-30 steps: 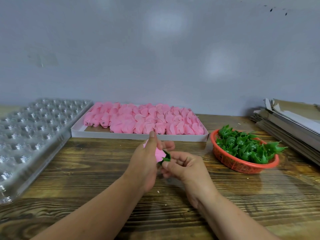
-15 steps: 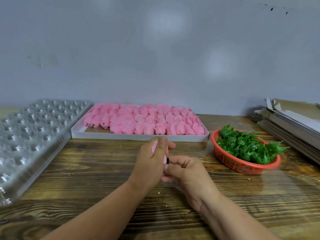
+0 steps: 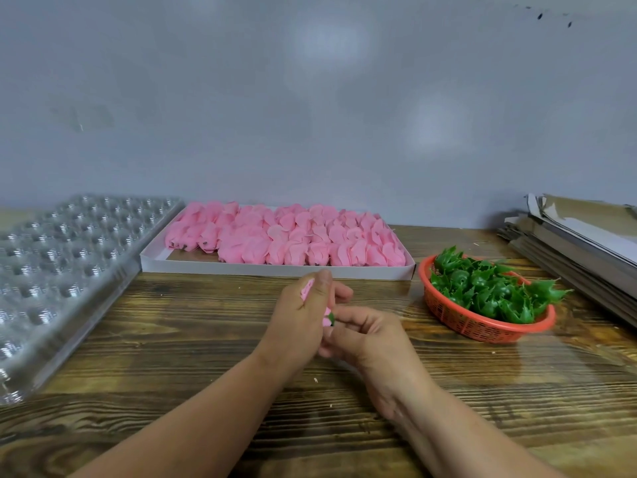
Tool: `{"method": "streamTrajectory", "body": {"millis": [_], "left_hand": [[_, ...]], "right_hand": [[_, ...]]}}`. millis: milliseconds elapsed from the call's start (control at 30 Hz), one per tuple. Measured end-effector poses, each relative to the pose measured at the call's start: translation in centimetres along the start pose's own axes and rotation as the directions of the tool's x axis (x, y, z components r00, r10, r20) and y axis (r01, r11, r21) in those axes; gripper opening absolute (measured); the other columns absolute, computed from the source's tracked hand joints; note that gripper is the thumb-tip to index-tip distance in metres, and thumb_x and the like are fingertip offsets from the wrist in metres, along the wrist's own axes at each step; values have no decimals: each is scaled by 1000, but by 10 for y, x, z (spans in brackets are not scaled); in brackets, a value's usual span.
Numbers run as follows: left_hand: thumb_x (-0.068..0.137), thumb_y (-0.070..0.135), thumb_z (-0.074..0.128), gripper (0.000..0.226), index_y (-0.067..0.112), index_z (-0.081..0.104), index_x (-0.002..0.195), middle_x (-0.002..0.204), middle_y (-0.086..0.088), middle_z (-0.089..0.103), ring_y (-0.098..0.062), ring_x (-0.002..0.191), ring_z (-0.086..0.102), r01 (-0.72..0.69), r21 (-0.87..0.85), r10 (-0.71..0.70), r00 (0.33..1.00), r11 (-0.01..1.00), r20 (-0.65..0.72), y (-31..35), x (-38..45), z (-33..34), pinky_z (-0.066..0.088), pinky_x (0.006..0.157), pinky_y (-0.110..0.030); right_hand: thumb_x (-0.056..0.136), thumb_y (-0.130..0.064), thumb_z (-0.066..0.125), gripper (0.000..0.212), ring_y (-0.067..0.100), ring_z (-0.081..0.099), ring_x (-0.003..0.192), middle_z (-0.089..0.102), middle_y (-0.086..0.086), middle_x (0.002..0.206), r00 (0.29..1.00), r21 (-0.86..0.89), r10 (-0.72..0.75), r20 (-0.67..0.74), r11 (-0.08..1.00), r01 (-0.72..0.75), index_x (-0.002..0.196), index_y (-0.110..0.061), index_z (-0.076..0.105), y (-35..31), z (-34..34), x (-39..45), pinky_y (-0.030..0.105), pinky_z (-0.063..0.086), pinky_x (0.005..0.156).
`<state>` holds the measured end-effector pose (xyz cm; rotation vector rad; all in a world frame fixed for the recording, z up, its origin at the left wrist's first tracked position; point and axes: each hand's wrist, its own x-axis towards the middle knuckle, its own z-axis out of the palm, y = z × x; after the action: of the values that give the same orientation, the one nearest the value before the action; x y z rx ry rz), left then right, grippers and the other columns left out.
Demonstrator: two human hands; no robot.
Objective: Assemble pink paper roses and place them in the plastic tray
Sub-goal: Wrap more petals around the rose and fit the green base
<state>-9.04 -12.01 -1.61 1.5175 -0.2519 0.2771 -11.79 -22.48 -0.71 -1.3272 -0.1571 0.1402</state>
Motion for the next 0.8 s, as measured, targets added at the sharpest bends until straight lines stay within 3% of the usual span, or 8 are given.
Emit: {"method": "streamTrajectory", "body": {"millis": [133,300,400,533,600,667,733,800], "left_hand": [[91,60,37,49,36,65,59,88,-5,71,-17,81,68,-30,-7,30,999,1000,-22,-3,1,2,57,73,-35],[84,60,37,40,40,65,63,89,-8,69,-13,78,67,-70,5,70,997,998,40,-3,-1,3,56,66,-26],[87,56,38,38,40,65,66,92,-4,69,-20,82,68,-77,32,74,994,997,79,-4,0,0,57,68,-32],[88,55,40,38,27,65,85,93,-8,68,-20,84,66,-44,94,28,986,995,167,-3,-1,-5,55,72,-34],[87,52,40,40,18,61,92,95,-5,63,-7,86,59,-81,181,42,977,980,211,0,-1,-8,52,77,-31],[97,41,39,27,23,58,93,101,2,54,1,97,50,-149,359,74,974,922,215,1,2,-11,43,87,-20],[99,37,40,21,28,58,102,107,7,42,1,103,42,-200,542,110,975,816,194,2,5,-14,33,88,-14],[97,39,41,29,25,61,112,104,6,39,-3,97,44,-222,634,129,973,741,191,2,6,-16,34,83,-16]], "right_hand": [[81,16,55,20,19,63,69,62,24,88,999,68,37,38,997,-40,94,8,68,0,-2,1,22,55,64],[78,12,58,23,23,64,70,64,26,91,995,103,89,52,990,-94,97,5,69,-4,-7,4,23,56,65],[70,3,64,34,21,65,69,68,20,88,994,127,88,67,987,-96,104,4,68,-3,-8,4,23,56,62],[75,6,63,23,15,64,57,68,14,73,996,110,85,9,990,-85,96,0,70,-4,-10,6,20,54,56],[77,7,63,21,13,63,55,68,13,69,996,105,85,-17,991,-82,95,0,71,-6,-14,8,18,55,54],[77,8,63,22,13,63,55,68,13,69,996,100,79,-41,992,-75,96,0,71,-7,-17,10,17,54,53],[77,10,63,23,14,63,55,67,16,72,996,80,57,-74,996,-51,98,2,70,-8,-18,10,18,54,53],[77,12,62,23,15,63,55,67,16,72,995,50,26,-101,999,-21,93,-1,71,-9,-18,10,18,54,52]]}}
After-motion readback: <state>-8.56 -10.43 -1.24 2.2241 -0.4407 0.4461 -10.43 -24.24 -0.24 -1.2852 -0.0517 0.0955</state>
